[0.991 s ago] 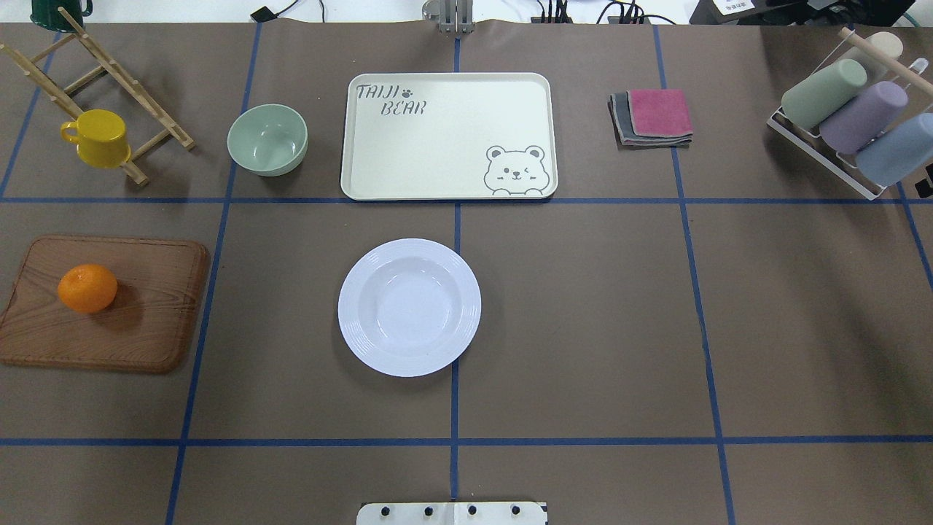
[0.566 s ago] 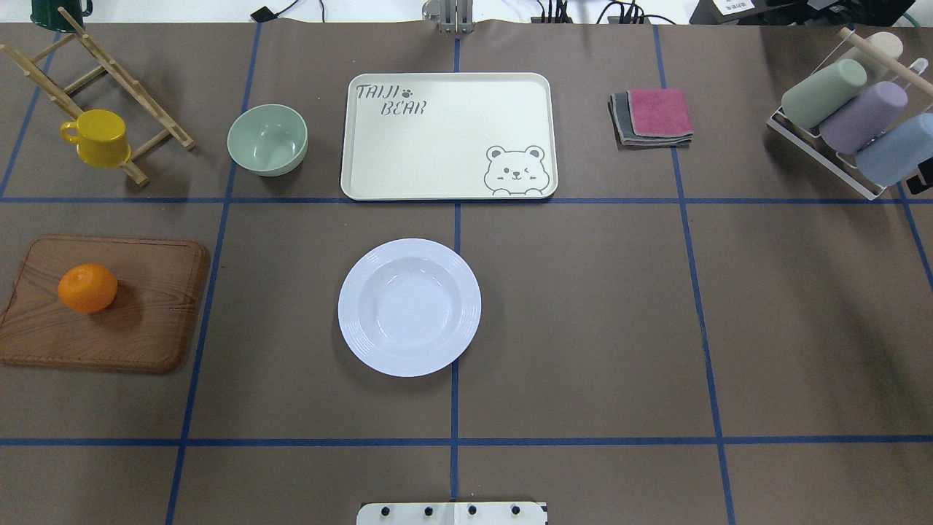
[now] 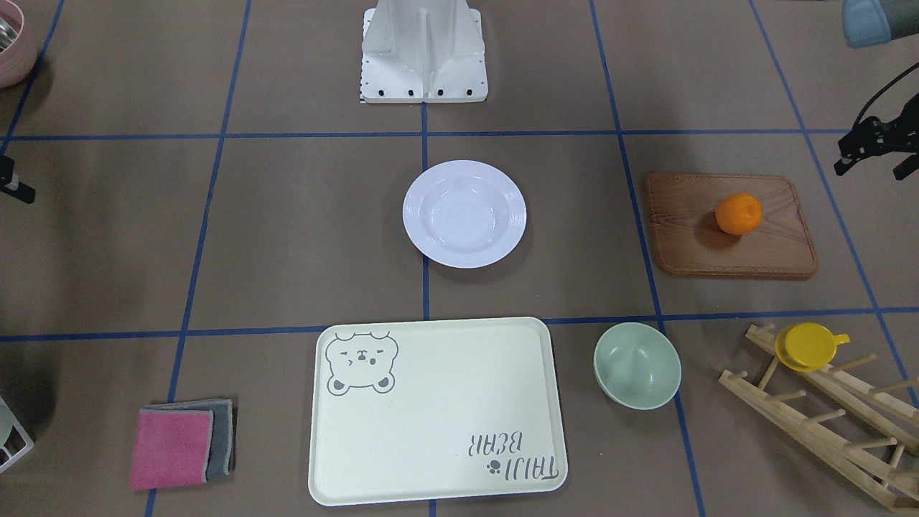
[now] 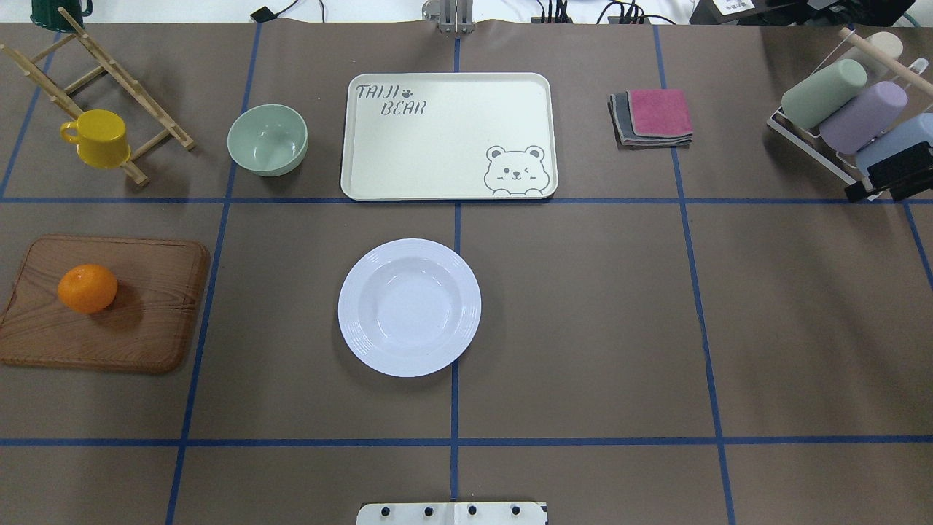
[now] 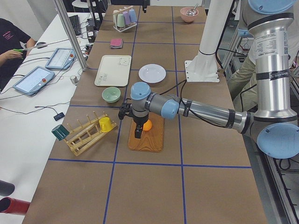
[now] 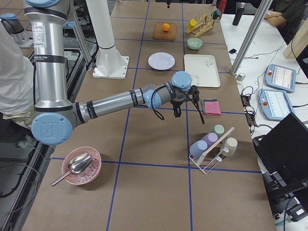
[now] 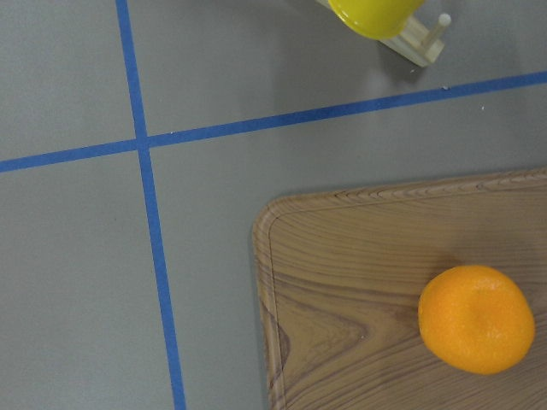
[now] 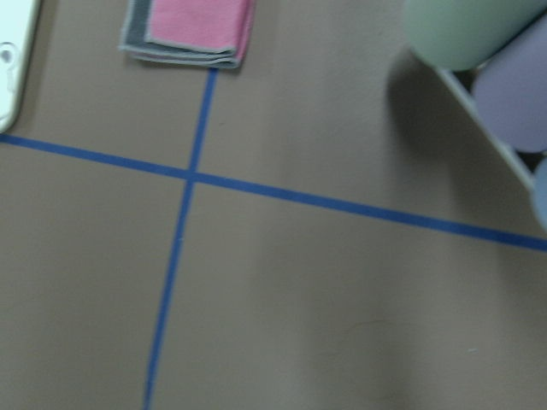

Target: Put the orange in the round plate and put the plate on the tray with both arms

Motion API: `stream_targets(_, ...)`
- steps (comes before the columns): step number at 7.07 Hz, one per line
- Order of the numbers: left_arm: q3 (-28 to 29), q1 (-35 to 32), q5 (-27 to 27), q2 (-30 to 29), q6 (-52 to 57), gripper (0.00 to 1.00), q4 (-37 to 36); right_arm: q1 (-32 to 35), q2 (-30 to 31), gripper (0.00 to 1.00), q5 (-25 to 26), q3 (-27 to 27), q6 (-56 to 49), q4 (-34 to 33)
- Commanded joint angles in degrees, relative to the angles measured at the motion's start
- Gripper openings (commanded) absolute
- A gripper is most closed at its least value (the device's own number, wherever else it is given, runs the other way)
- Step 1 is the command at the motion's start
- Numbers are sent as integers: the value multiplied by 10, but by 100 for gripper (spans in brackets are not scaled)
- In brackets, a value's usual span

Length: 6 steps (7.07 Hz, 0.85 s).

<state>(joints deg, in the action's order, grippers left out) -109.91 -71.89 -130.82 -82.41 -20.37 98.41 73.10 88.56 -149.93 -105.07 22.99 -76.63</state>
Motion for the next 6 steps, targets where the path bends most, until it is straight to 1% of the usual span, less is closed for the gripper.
stream_targets(1,1,53,5,-17,-92,99,25,-41,-2,98,-33,5,67,88)
stream_targets(2,3,67,6,-17,-128,99,45,-62,-3,92,-34,13,102,134)
stream_targets(3,3,78,7,-23,-160,99,50,-83,-21,93,-34,19,168,166)
stream_targets(4,2,89,25,-25,-186,99,55,-105,-44,92,-34,23,257,210)
stream_targets(5,6,104,36,-25,-204,99,72,-125,-72,91,-28,46,346,278)
stream_targets(6,6,113,37,-27,-227,99,76,-145,-94,92,1,89,447,398)
